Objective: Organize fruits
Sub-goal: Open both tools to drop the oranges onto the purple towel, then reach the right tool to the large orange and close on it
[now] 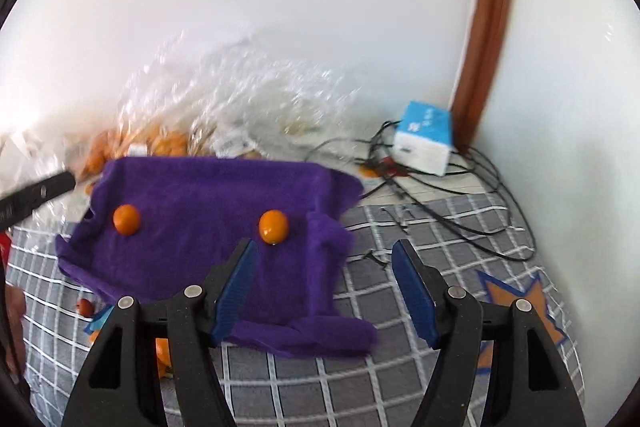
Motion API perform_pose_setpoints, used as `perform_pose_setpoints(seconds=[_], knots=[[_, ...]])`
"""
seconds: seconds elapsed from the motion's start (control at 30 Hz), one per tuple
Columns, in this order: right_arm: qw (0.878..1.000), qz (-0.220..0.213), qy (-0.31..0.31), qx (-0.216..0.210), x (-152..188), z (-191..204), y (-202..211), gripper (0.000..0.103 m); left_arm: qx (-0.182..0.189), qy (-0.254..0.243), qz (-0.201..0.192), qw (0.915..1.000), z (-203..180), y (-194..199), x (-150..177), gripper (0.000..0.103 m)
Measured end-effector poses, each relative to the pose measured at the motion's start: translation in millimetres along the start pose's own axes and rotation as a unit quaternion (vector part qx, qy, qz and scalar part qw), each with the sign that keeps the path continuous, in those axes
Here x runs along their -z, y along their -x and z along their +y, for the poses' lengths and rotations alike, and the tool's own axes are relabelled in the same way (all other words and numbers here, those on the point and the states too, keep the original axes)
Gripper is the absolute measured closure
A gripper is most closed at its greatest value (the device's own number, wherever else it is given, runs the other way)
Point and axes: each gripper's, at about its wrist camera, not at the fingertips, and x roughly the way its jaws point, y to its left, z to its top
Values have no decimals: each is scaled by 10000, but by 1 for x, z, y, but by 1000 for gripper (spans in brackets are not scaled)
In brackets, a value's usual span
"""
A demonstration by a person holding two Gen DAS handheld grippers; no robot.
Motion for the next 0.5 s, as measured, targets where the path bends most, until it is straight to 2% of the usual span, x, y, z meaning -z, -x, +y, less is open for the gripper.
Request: perform_pose_setpoints(seconds=[0.13, 0.3, 0.5], knots=[[9998, -13, -124, -129, 8, -11, 28, 34, 84, 153, 41, 9998, 10, 28, 19, 47], [9990, -78, -143, -415, 26, -15, 52, 34, -90, 173, -121, 9997, 23, 61, 45, 47], [9968, -43, -237, -768, 56, -11, 56, 34, -178, 265, -46, 9995, 42, 78, 84, 47]])
